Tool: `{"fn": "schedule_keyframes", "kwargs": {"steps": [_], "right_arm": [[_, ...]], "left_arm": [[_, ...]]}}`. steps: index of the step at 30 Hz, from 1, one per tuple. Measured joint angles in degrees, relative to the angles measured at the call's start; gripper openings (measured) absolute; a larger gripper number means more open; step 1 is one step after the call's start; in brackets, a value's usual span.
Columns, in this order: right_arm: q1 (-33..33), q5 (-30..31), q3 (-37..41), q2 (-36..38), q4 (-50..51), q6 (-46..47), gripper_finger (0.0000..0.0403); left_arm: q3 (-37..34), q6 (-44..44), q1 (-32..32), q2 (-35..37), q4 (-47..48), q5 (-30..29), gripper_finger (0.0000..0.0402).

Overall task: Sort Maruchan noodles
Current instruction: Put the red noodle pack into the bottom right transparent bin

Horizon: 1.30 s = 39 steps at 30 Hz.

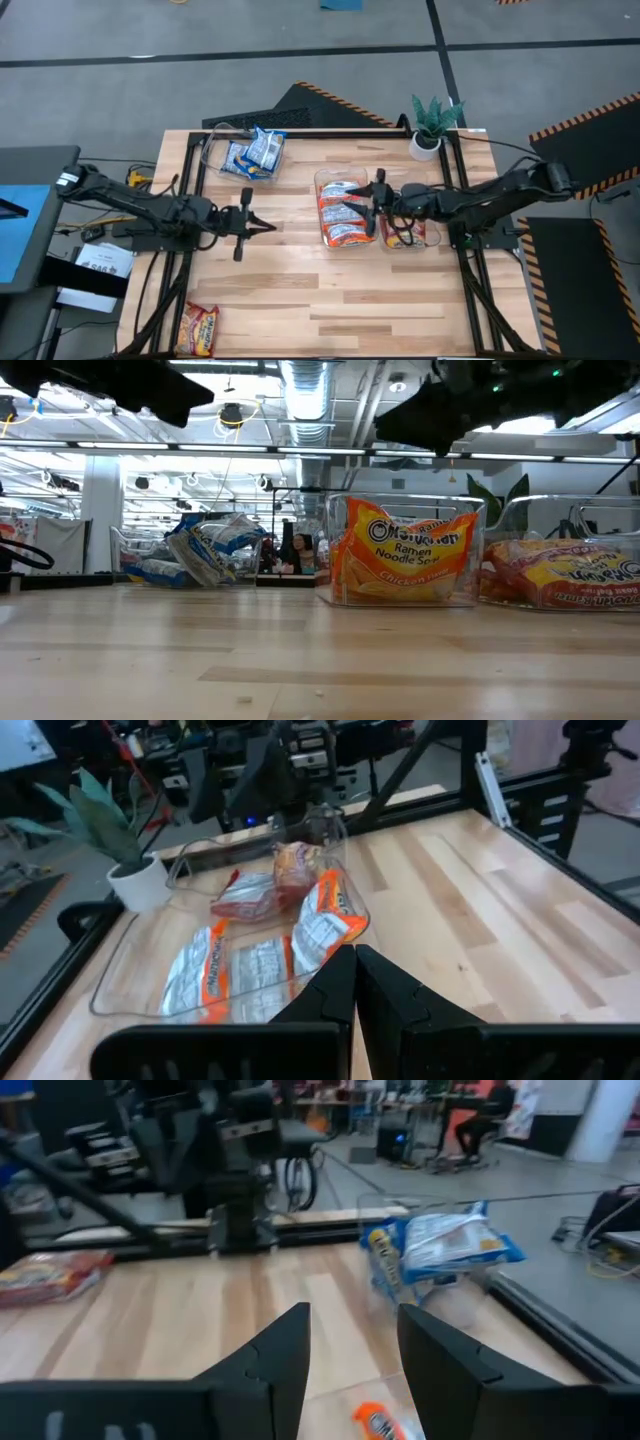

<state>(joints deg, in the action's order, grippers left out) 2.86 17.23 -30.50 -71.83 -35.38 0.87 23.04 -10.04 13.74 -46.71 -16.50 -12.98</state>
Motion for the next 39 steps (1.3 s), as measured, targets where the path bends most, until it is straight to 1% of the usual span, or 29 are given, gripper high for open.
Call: {"fn": "schedule_keyframes", "kwargs": {"steps": [4,15,17,19,20,22,26,29,32,34,36,39], "right_arm": [[-0.85,0.00,-0.09,-2.07,-4.35,-0.72,0.0175],[-0.67,-0.26,-0.09,-2.43,-4.21,-0.81,0.0175],[-0.67,-0.39,-0.09,-2.43,-4.21,-0.79,0.0175],[-0.67,-0.40,-0.09,-2.43,-4.08,-0.77,0.0175],[-0.67,-0.41,-0.09,-2.43,-4.05,-0.77,0.0175],[-0.67,-0.39,-0.09,-2.43,-4.06,-0.77,0.0175],[-0.67,-0.39,-0.09,-2.43,-4.02,-0.31,0.0175],[-0.67,-0.39,-0.09,-2.43,-3.60,0.65,0.0175],[-0.67,-0.39,-0.09,-2.43,-3.03,0.63,0.0175],[-0.67,-0.39,-0.09,-2.43,-2.90,0.63,0.0175],[-0.67,-0.39,-0.09,-2.43,-2.67,0.63,0.0175],[-0.67,-0.39,-0.09,-2.43,-2.61,0.67,0.0175]], "left_arm": [[-0.01,1.22,0.87,2.24,1.64,-0.39,0.0000],[0.01,0.66,4.19,3.35,1.94,-0.73,0.0000],[0.01,2.05,5.08,3.11,1.87,1.98,0.0000],[0.01,2.41,6.83,2.45,0.94,6.64,0.0003],[0.01,2.70,8.02,1.84,0.35,7.95,0.0007],[0.08,4.08,10.80,0.42,-0.40,8.11,0.0023],[1.94,9.67,17.37,-4.19,2.30,4.11,0.0079],[6.49,15.73,22.77,-8.64,10.12,1.07,0.0130],[13.25,26.38,27.46,-13.90,25.47,0.29,0.0174],[17.92,35.13,30.18,-17.97,36.01,0.54,0.0194],[21.80,42.49,32.80,-21.94,44.37,2.66,0.0206],[25.55,52.27,36.06,-27.54,51.50,7.92,0.0210]]}}
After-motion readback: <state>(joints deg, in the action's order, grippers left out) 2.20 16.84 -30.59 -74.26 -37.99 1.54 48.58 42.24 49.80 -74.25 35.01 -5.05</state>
